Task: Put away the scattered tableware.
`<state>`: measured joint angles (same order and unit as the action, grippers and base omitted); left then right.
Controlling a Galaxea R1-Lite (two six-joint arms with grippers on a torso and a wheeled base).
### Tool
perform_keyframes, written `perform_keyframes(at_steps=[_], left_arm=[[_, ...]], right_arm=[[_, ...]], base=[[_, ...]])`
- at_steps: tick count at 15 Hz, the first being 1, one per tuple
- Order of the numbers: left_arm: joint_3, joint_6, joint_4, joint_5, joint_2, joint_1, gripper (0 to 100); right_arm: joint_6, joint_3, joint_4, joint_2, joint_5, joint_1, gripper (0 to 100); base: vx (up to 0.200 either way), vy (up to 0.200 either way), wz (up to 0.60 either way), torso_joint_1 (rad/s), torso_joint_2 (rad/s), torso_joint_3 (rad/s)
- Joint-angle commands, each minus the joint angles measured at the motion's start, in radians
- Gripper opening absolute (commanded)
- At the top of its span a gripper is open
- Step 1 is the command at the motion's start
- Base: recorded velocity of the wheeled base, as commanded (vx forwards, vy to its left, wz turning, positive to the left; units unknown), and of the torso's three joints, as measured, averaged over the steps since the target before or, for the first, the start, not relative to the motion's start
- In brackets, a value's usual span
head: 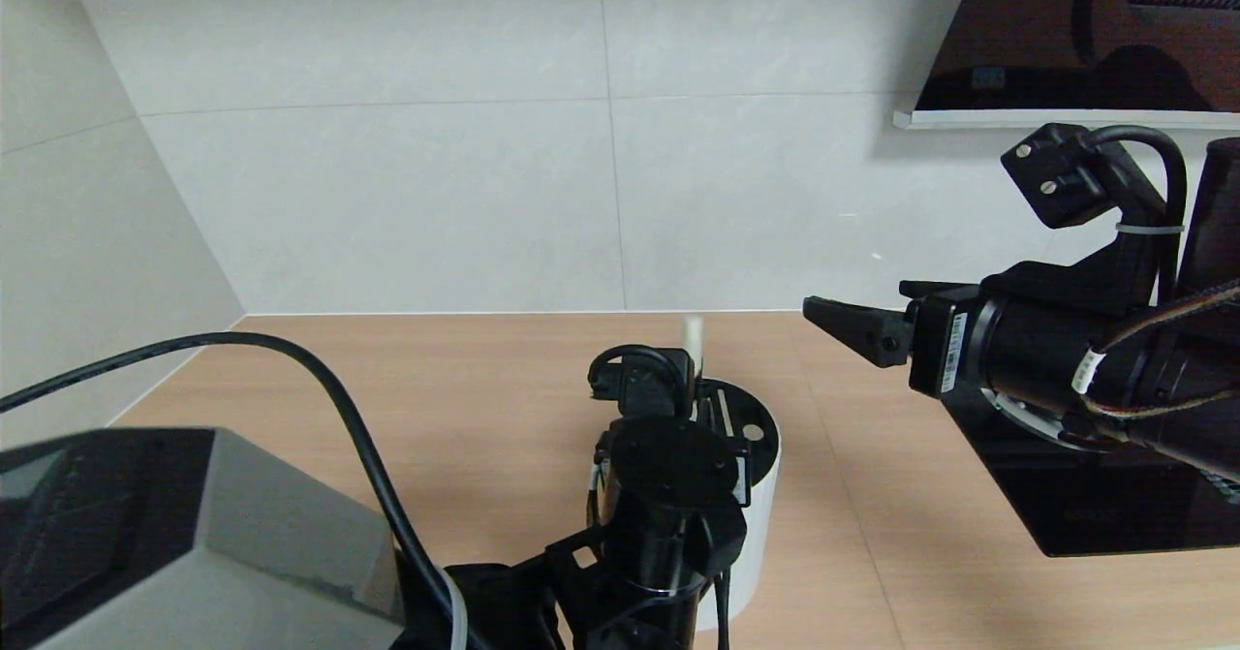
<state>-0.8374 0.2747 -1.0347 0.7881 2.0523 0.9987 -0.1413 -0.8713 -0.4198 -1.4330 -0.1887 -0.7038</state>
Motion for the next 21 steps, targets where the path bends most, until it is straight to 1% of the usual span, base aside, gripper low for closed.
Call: perform_keyframes(at_steps=[1,8,10,11,13,14,16,17,18,19,20,21], left_arm=[[0.001,0.0,0.001,0.0,0.002,0.001,100],[0.004,0.0,-0.001,-0.001,-0.023,0.005,100],[0.011,-0.002,-0.001,-0.01,-0.081,0.001,100],[0.028,-0.011,0.007,-0.032,-0.17,-0.005,100],[0.044,-0.04,0.007,-0.089,-0.278,-0.04,100],[0.044,-0.046,0.01,-0.139,-0.382,-0.081,100],[0.064,-0.045,0.035,-0.244,-0.583,-0.173,100],[0.083,-0.045,0.059,-0.288,-0.65,-0.203,100],[0.109,-0.042,0.11,-0.365,-0.761,-0.23,100],[0.132,-0.042,0.165,-0.42,-0.848,-0.246,100],[0.166,-0.043,0.258,-0.472,-0.962,-0.259,100],[0.198,-0.045,0.37,-0.49,-1.064,-0.278,100]], right_arm=[[0.0,0.0,-0.001,-0.001,0.0,0.0,100],[0.0,0.0,-0.001,0.0,0.0,0.0,100],[0.0,0.0,-0.001,0.002,0.0,0.0,100],[0.0,0.0,-0.001,0.005,0.0,0.007,100],[0.0,0.0,-0.001,0.009,0.0,0.02,100],[0.0,0.0,-0.001,0.016,-0.001,0.05,100],[0.002,-0.002,-0.002,0.071,-0.001,0.098,100],[0.002,0.002,-0.004,0.095,-0.001,0.118,100],[0.0,0.015,-0.001,0.152,0.0,0.161,100],[0.0,0.034,-0.001,0.197,0.0,0.201,100],[-0.001,0.074,-0.001,0.264,0.0,0.247,100],[-0.001,0.126,-0.004,0.332,0.003,0.29,100]], base=[[0.0,0.0,0.0,0.0,0.0,0.0],[0.0,0.0,0.0,0.0,0.0,0.0],[0.0,0.0,0.0,0.0,0.0,0.0],[0.0,0.0,0.0,0.0,0.0,0.0],[0.0,0.0,0.0,0.0,0.0,0.0],[0.0,0.0,0.0,0.0,0.0,0.0],[0.0,0.0,0.0,0.0,0.0,0.0],[0.0,0.0,0.0,0.0,0.0,0.0],[0.0,0.0,0.0,0.0,0.0,0.0],[0.0,0.0,0.0,0.0,0.0,0.0],[0.0,0.0,0.0,0.0,0.0,0.0],[0.0,0.0,0.0,0.0,0.0,0.0]])
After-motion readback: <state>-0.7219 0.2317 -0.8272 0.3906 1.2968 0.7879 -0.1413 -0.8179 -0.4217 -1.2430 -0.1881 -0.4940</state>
